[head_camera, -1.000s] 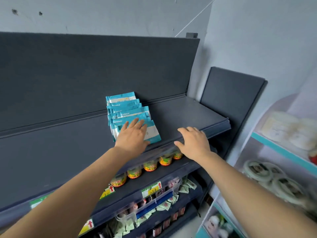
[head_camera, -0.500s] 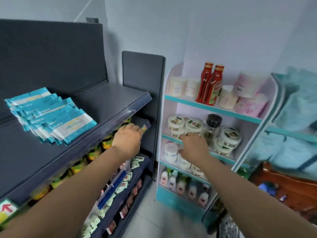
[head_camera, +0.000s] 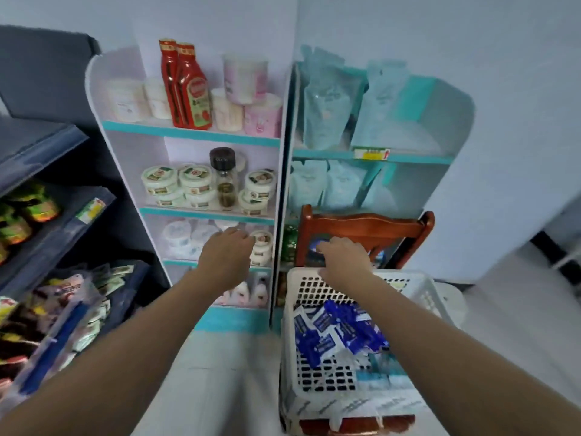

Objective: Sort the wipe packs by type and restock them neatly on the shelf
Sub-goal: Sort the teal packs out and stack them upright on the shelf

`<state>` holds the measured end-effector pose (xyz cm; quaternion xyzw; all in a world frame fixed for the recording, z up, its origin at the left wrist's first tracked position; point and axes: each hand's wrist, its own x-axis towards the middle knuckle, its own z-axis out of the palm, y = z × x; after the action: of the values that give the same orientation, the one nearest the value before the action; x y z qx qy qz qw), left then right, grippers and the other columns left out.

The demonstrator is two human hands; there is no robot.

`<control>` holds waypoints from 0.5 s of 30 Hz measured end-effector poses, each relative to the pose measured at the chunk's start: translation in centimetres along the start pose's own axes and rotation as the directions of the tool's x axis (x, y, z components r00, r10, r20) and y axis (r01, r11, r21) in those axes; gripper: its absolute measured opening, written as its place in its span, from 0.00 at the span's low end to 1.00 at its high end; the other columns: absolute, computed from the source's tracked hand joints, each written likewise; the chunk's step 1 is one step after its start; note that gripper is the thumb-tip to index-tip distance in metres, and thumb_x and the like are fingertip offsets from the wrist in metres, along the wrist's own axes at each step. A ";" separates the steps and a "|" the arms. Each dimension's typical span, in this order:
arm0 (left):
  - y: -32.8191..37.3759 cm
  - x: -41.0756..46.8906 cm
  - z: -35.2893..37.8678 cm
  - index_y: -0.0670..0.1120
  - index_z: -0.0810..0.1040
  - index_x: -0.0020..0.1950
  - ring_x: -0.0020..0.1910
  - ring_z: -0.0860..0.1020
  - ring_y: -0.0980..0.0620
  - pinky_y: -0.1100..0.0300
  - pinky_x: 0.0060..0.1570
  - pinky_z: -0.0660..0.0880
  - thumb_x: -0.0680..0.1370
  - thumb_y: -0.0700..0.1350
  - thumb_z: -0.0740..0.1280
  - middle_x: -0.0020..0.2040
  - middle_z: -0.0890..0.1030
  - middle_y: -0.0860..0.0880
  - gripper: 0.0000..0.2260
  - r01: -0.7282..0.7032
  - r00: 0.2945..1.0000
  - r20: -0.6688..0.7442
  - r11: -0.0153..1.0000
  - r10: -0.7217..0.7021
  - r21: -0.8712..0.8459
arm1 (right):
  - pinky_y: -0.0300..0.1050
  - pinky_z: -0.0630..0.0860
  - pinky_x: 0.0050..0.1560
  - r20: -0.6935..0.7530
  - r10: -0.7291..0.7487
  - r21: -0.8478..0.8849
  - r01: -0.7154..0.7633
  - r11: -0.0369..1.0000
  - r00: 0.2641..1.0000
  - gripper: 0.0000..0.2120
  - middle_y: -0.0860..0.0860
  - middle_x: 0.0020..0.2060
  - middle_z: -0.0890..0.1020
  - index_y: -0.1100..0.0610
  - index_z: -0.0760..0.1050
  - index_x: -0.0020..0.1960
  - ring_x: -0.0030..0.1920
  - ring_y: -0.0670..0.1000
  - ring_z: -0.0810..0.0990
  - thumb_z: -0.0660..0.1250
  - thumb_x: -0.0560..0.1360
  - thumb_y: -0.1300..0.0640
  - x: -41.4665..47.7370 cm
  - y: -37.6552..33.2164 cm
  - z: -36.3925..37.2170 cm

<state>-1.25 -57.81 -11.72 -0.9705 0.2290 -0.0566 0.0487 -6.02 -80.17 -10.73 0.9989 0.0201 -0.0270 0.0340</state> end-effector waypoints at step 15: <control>20.9 7.5 7.7 0.47 0.76 0.58 0.58 0.73 0.48 0.54 0.54 0.73 0.76 0.42 0.63 0.56 0.77 0.48 0.11 -0.347 0.913 0.186 0.931 0.364 -0.116 | 0.51 0.75 0.59 0.283 0.323 0.014 -0.341 0.940 0.903 0.18 0.52 0.58 0.78 0.51 0.73 0.64 0.60 0.55 0.75 0.66 0.74 0.54 -8.0 17.4 10.2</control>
<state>-2.69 -79.26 -21.20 -0.9144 0.3977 0.0622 0.0422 -13.83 -98.50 -19.31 0.9746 -0.1560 -0.1605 0.0089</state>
